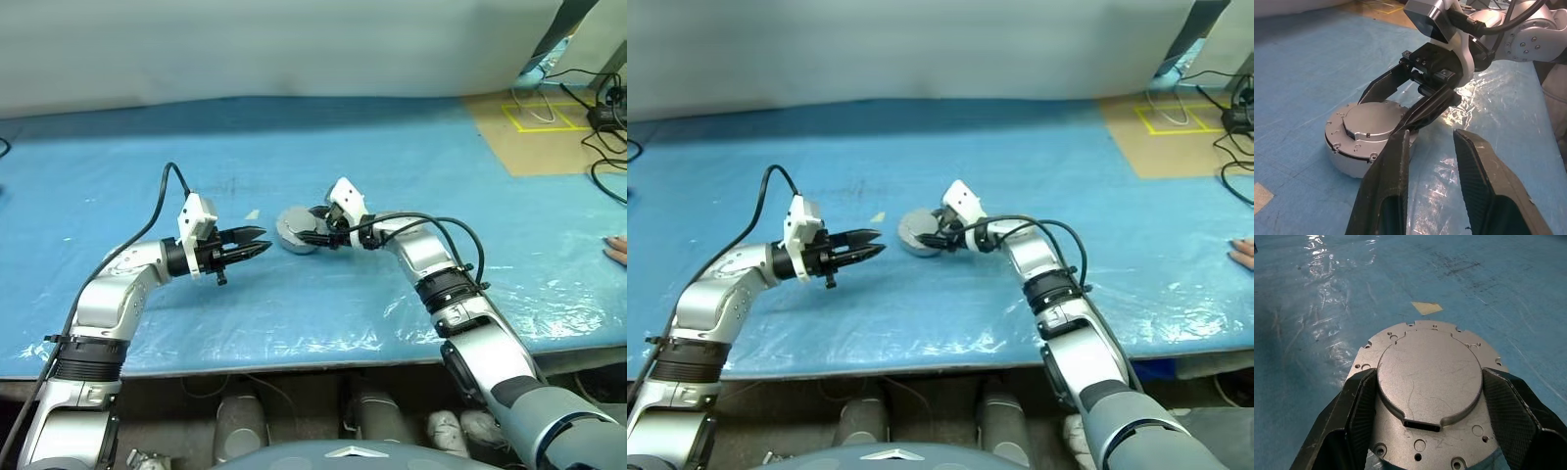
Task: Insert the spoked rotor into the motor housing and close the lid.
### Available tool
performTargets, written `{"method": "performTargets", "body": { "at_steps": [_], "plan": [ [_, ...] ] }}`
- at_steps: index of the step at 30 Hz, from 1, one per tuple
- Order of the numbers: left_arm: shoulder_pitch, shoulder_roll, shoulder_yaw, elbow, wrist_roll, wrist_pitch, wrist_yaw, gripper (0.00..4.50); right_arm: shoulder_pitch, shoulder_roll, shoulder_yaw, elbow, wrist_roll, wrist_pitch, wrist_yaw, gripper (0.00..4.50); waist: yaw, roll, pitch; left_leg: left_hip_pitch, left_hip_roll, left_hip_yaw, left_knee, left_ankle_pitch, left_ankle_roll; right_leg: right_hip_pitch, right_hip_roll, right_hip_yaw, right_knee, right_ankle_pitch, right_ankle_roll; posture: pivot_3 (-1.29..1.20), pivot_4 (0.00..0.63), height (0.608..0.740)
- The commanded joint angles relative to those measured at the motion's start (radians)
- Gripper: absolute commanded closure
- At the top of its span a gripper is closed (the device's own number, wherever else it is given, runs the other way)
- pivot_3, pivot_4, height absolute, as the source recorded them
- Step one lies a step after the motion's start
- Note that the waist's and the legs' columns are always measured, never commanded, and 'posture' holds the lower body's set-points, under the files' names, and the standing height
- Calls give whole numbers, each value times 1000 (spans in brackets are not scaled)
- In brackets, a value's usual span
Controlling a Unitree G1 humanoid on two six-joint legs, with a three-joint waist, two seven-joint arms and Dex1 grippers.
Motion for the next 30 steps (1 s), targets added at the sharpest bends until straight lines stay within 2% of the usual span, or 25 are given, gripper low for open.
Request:
{"method": "performTargets", "body": {
  "at_steps": [1, 4, 10, 15, 21, 26, 30],
  "plan": [
    [-15, -1, 6, -5, -2, -23, -2, 3039, 29, 13, 26, 107, -57, 84, -63, 1514, -3, 0, 0, 1, 0, 0, 0, 0, 0, 1, 0, 0, 0, 0, 0, 0, 150, 740],
    [-15, -2, 6, -1, -1, -26, -2, 3039, 40, 13, 43, 112, -72, 86, -72, 1514, -4, 0, 0, 8, 0, 0, -1, 0, 0, 6, 0, 0, 0, 0, 0, 0, 150, 740],
    [-15, -3, 6, 4, 1, -31, -3, 3039, 71, 8, 64, 124, -100, 112, -106, 1514, -4, 3, -3, 9, -1, 0, -5, -1, 1, 7, -1, 0, -1, -3, 6, 0, 150, 740],
    [-16, 0, 7, 14, 5, -38, -4, 3039, 65, 35, 69, 164, -136, 163, -229, 1514, -5, 5, -10, 11, -1, 0, -6, -3, 4, 8, -1, 0, -1, -4, 7, 0, 150, 740],
    [-25, 3, 8, 38, 12, -47, -7, 3039, 65, 55, 71, 136, -123, 228, -251, 1514, -6, 6, -18, 13, -3, 0, -16, -3, 4, 9, -1, 0, -10, -4, 7, 0, 150, 740],
    [-29, 4, 14, 50, 17, -52, -5, 3039, 80, 36, 96, 75, -130, 247, -221, 1514, -6, 6, -19, 13, -5, 0, -20, -3, 4, 9, -1, 0, -17, -4, 7, 0, 150, 740],
    [-34, 6, 17, 66, 24, -64, -5, 3039, 64, 18, 87, 93, -149, 230, -263, 1514, -5, 6, -20, 13, -5, 0, -21, -3, 4, 9, -1, 0, -17, -4, 7, 0, 150, 740]
  ]
}}
